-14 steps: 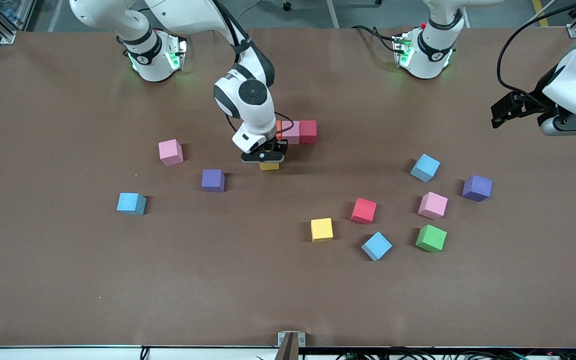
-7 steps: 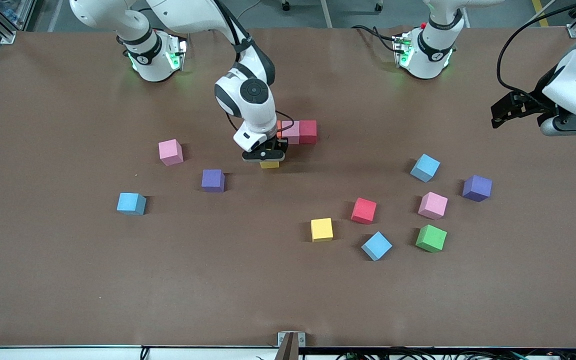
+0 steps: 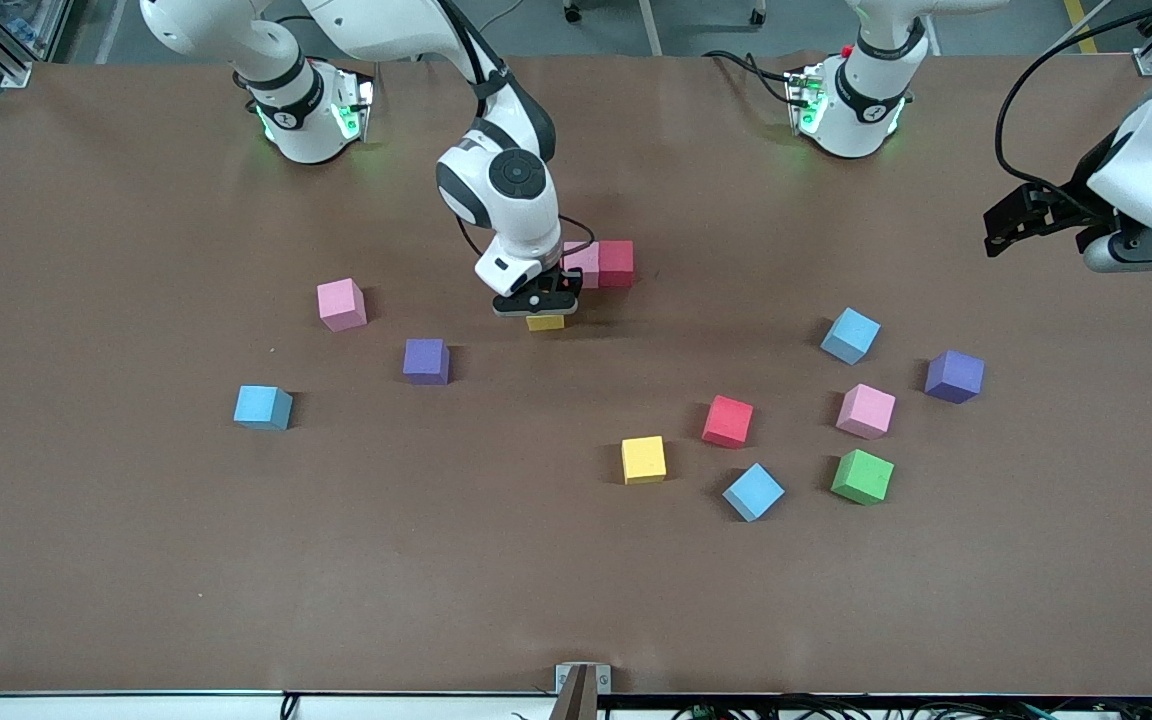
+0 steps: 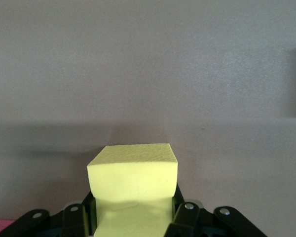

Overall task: Arrange 11 blocks into digit 3
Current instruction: 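Press the yellow cube into place and open the right gripper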

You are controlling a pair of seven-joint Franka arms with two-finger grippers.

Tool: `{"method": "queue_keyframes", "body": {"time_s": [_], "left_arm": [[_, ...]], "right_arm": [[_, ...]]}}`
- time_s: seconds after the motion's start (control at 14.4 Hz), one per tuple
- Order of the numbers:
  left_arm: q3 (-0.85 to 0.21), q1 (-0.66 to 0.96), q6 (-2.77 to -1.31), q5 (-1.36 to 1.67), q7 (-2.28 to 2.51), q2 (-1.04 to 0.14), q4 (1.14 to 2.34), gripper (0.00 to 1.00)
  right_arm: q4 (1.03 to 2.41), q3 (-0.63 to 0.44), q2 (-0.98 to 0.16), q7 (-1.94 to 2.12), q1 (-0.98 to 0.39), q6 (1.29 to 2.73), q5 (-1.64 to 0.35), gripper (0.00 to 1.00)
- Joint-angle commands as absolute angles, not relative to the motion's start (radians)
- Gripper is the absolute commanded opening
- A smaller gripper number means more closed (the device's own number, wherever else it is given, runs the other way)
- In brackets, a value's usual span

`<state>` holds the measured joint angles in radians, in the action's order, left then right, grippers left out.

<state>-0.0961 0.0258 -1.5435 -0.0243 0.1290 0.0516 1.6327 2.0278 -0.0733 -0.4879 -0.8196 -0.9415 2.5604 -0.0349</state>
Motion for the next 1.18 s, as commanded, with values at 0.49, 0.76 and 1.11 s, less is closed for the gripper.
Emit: {"method": "queue_keyframes", "body": {"time_s": [0.49,0.76,1.11], "left_arm": [[-0.092,0.023,-1.529,-0.006,0.127,0.052,1.631,1.0],[-0.094,0.023,-1.516,-0.006,0.124,0.054,1.629,1.0],[-0.094,0.023,-1.508,-0.006,0.126,0.057,1.631,1.0]], "right_arm": [[2.065,-0.074,-0.453,-0.862,-0.965,2.533,-0.037,0.0],[2.06,-0.074,-0.454,-0.871,-0.971,2.536,-0.037,0.0],[2.06,-0.074,-0.454,-0.873,-0.973,2.537,-0.037,0.0]]}}
